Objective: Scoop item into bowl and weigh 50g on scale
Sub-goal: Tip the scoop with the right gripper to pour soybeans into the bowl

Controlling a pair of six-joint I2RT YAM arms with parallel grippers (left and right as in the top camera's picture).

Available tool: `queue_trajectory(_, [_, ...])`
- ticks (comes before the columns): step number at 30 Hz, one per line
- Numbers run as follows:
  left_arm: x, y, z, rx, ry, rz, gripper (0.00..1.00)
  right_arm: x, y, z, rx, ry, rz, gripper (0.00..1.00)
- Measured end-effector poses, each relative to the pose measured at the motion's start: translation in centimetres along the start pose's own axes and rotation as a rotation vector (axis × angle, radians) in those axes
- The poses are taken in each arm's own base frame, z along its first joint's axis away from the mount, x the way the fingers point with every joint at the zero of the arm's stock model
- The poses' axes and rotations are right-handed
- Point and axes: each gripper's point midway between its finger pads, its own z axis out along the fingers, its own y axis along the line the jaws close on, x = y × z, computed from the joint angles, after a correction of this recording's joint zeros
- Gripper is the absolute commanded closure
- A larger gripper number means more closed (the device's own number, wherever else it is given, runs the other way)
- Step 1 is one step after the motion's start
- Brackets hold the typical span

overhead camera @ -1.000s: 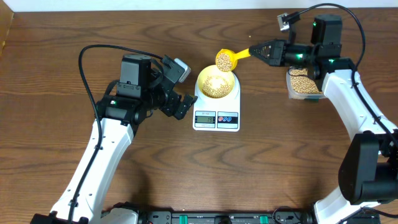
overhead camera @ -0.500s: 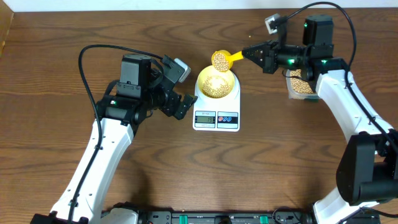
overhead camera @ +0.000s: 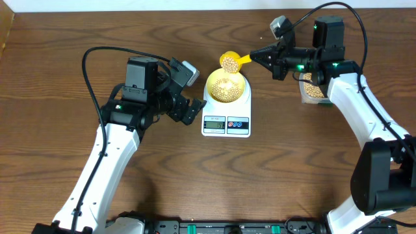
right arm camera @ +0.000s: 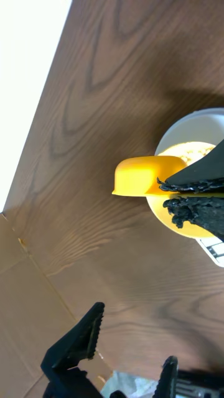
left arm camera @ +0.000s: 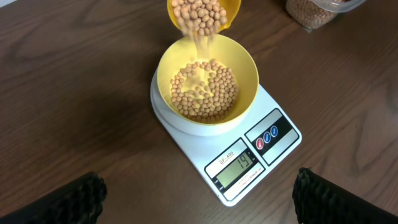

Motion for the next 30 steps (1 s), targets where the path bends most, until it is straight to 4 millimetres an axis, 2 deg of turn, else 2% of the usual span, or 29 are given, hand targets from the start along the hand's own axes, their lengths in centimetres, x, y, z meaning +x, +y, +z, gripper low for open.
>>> queue_trajectory(30, [-0.01,-0.01,-0.01,0.0,0.0,0.0,0.02,0.05,-0.21,0.0,0.012,0.004,-0.276,0.99])
